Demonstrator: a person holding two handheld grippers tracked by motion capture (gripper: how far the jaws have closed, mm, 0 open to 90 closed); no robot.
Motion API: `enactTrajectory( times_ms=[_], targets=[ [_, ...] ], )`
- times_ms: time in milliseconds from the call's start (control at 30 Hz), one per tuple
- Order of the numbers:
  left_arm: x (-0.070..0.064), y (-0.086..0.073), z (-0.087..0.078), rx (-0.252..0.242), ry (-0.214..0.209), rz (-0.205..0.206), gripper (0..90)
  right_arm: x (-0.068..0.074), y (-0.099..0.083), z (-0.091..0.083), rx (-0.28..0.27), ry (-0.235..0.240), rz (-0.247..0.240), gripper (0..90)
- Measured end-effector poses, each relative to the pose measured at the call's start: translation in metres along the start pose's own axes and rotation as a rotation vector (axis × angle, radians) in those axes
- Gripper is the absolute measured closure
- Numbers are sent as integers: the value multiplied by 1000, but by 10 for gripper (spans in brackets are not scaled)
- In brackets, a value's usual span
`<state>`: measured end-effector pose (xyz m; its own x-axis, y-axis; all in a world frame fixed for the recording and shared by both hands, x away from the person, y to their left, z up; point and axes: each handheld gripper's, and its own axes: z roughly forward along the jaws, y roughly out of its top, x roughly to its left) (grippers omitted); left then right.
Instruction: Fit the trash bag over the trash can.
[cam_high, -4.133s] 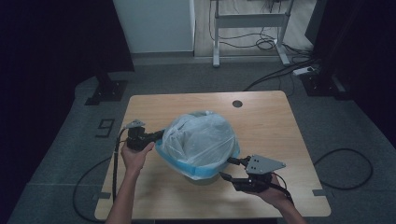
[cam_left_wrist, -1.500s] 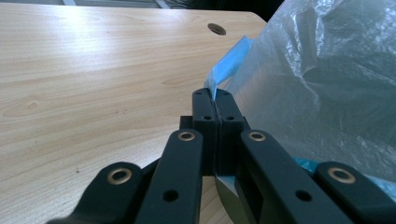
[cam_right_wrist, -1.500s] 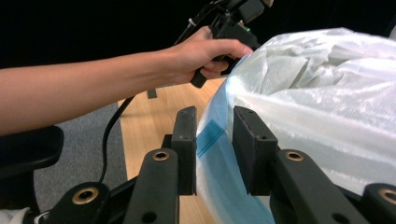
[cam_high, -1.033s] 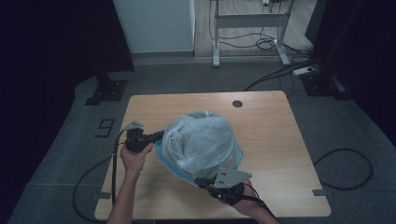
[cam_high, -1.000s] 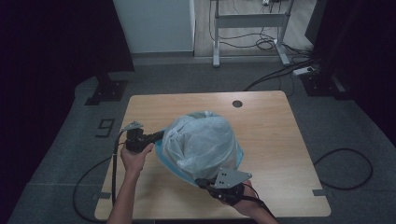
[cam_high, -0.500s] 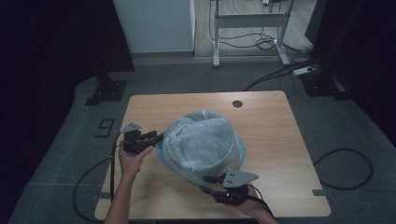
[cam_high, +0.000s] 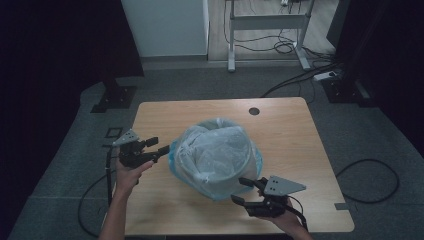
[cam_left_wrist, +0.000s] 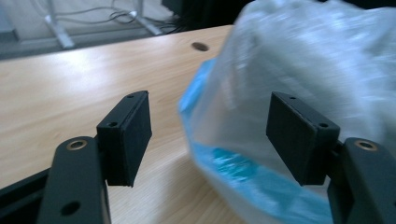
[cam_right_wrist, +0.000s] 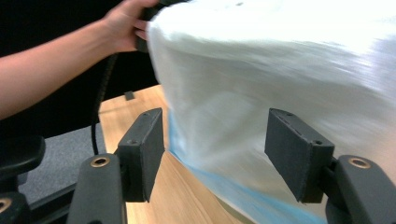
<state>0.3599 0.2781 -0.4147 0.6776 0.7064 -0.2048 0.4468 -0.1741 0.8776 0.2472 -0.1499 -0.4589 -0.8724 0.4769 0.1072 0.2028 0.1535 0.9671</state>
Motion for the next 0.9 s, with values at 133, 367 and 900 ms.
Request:
enactTrajectory(
  times_ms=[133, 367, 900],
  targets=[
    [-13, 11, -6, -14, -52, 61, 312, -13, -7, -19, 7, -40, 31, 353],
    [-39, 29, -9, 19, -131, 174, 321, -30, -30, -51, 13, -110, 87, 352],
    [-69, 66, 22, 106, -223, 290, 431, -58, -61, -82, 9, -203, 186, 367]
  ],
)
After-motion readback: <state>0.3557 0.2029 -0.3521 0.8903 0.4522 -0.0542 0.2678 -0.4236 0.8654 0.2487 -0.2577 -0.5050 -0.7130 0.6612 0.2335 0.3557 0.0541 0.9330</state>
